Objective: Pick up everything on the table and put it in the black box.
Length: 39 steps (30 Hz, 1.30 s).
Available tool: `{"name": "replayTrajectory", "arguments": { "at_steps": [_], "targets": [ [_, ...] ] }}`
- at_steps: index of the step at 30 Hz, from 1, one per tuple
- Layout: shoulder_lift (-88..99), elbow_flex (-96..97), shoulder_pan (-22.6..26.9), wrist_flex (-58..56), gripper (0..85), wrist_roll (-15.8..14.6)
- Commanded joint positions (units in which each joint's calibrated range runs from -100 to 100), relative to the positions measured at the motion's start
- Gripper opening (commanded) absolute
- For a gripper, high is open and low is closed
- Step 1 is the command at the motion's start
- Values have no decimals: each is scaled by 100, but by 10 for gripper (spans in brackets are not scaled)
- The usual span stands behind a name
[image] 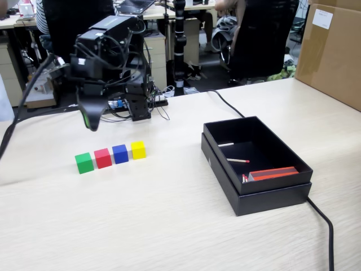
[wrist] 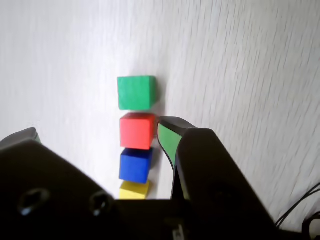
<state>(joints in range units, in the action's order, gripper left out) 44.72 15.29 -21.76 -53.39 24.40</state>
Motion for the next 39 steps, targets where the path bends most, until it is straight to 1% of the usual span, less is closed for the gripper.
{"name": "replayTrajectory", "arguments": {
  "at_steps": [1, 5, 12, 24, 27, 30, 31, 32, 35, 39],
  "targets": [
    [-520, -640, -122, -13, 445, 176],
    [-1392, -804, -200, 4, 432, 269],
    [-2367, -1103, -200, 64, 434, 274],
    [-3342, -1221, -186, 419, 432, 274],
    [-3480, -1221, -181, 540, 390, 269],
    [-3583, -1148, -171, 807, 309, 239],
    [-3595, -1130, -161, 859, 223, 210],
    [-3595, -1103, -161, 911, 174, 205],
    [-3583, -1058, -166, 1093, 70, 200],
    [-3434, -1067, -186, 1136, 56, 200]
  ]
}}
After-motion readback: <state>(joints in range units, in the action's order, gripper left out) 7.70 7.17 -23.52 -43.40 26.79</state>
